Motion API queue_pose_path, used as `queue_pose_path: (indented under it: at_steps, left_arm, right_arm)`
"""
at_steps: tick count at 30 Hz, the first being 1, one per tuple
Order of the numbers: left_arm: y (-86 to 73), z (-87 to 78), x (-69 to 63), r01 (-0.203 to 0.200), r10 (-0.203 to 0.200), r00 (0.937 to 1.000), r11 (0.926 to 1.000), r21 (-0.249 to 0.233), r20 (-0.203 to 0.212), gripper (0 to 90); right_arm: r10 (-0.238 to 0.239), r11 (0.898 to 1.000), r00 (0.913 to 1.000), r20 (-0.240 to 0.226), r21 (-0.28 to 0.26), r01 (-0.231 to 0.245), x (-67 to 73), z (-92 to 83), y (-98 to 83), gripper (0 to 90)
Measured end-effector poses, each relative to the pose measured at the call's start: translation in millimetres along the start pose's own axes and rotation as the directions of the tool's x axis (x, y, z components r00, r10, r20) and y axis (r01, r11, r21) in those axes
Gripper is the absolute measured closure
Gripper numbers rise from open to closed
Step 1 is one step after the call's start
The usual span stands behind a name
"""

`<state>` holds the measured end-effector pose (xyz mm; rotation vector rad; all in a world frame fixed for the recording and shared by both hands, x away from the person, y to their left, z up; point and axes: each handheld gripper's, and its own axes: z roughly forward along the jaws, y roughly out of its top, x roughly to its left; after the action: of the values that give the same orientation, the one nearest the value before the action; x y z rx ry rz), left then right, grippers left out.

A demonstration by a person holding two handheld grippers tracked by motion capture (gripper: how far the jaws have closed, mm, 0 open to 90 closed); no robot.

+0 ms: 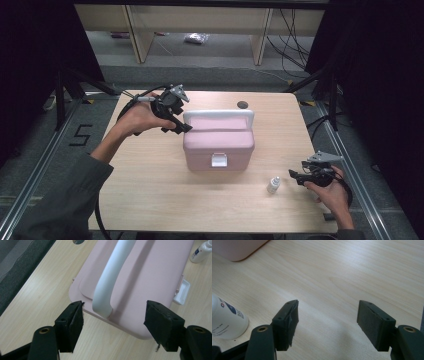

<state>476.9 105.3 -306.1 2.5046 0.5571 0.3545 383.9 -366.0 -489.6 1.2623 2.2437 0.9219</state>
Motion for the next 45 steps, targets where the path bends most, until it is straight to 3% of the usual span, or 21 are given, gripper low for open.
queue_pose_path:
  at_steps: [2,7,9,11,13,15,16,19,21,22,23,24,26,27,28,29,32,34,41,42,45]
  left_arm:
    - [3.0,2.1,0.4,-0.002,0.002,1.0,1.0,0.003,0.0,30.5]
    - [8.0,6.5,2.0,-0.012,0.012,0.9999,0.9997,0.022,0.0,31.2]
    - [10.2,7.6,1.9,-0.014,0.014,0.9999,0.9995,0.03,-0.001,31.6]
    - [12.7,8.5,1.0,-0.023,0.022,0.9997,0.999,0.039,0.002,33.2]
    - [15.9,9.2,0.5,-0.035,0.034,0.9994,0.9982,0.05,0.006,33.6]
    - [19.8,8.8,2.4,-0.05,0.05,0.9988,0.9968,0.063,0.003,34.1]
    - [21.6,8.8,3.8,-0.055,0.055,0.9985,0.9958,0.073,0.004,34.5]
    - [26.2,10.7,8.0,-0.058,0.059,0.9983,0.9942,0.09,-0.001,35.8]
    - [28.7,12.3,9.2,-0.07,0.071,0.9975,0.9916,0.108,0.0,36.6]
    - [30.3,12.6,9.0,-0.067,0.068,0.9977,0.9917,0.11,0.0,37.0]
    - [32.6,11.8,10.1,-0.09,0.091,0.9959,0.9885,0.121,0.003,37.8]
    - [34.2,12.3,9.3,-0.08,0.08,0.9968,0.9905,0.112,0.002,38.5]
    - [37.6,13.3,9.0,-0.091,0.091,0.9958,0.988,0.125,0.002,39.1]
    - [39.6,13.0,10.4,-0.116,0.116,0.9932,0.9829,0.143,0.005,40.0]
    - [40.9,14.0,10.6,-0.113,0.113,0.9936,0.984,0.138,0.006,40.4]
    - [42.3,14.9,11.2,-0.12,0.12,0.9927,0.9832,0.138,0.01,41.7]
    - [45.6,18.7,11.6,-0.135,0.134,0.9908,0.9797,0.148,0.021,47.5]
    - [47.6,20.5,11.2,-0.153,0.151,0.9883,0.976,0.155,0.024,49.1]
    - [46.8,25.8,12.1,-0.19,0.186,0.9817,0.9655,0.178,0.039,61.5]
    - [46.7,25.5,12.4,-0.201,0.197,0.9796,0.9642,0.173,0.04,66.5]
    - [47.4,23.5,12.4,-0.202,0.198,0.9794,0.9657,0.163,0.038,70.8]
  right_arm:
    - [0.022,1.0,0.9998,-0.002,0.016,-0.022,0.9,-0.7,0.2,34.7]
    - [-0.026,1.0,0.9996,0.011,0.001,0.026,-3.4,0.3,-1.2,34.8]
    - [0.006,1.0,1.0,0.0,0.016,-0.006,-1.2,1.3,-2.1,34.8]
    - [-0.025,1.0,0.9997,-0.007,0.004,0.025,-4.7,2.9,-2.3,34.8]
    - [-0.023,1.0,0.9997,-0.004,0.008,0.023,-4.7,2.5,-2.4,34.8]
    - [-0.022,1.0,0.9998,0.001,0.012,0.022,-4.8,1.9,-3.0,34.8]
    - [0.016,1.0,0.9999,0.002,0.018,-0.017,-1.6,1.3,-3.7,34.8]
    - [-0.006,1.0,1.0,-0.002,0.022,0.006,-1.2,2.1,-4.4,34.8]
    - [0.023,0.999,0.9997,-0.009,0.043,-0.023,1.4,1.0,-4.0,34.9]
    - [-0.004,1.0,1.0,-0.007,0.027,0.004,0.4,2.3,-4.6,35.0]
    - [-0.012,1.0,0.9999,-0.008,0.024,0.012,0.0,2.3,-4.3,35.0]
    - [-0.003,1.0,1.0,-0.008,0.03,0.003,0.4,1.7,-4.0,35.0]
    - [-0.003,1.0,1.0,-0.008,0.029,0.003,0.4,2.0,-4.0,35.0]
    - [-0.003,0.999,0.9999,-0.012,0.037,0.003,0.5,1.8,-3.9,35.0]
    - [-0.003,0.999,0.9999,-0.014,0.033,0.003,0.7,2.3,-4.1,35.0]
    - [0.019,0.999,0.9997,-0.016,0.043,-0.018,2.1,1.6,-3.3,35.0]
    - [0.019,0.999,0.9996,-0.018,0.043,-0.019,2.3,1.5,-3.2,35.0]
    - [-0.001,1.0,0.9999,-0.014,0.03,0.002,1.2,2.5,-3.9,35.0]
    - [0.001,0.999,0.9998,-0.018,0.039,0.0,0.6,2.3,-3.9,35.1]
    - [-0.009,0.999,0.9998,-0.016,0.035,0.009,0.1,2.7,-4.0,35.2]
    - [-0.018,0.999,0.9997,-0.019,0.029,0.018,-1.2,2.9,-3.9,35.3]
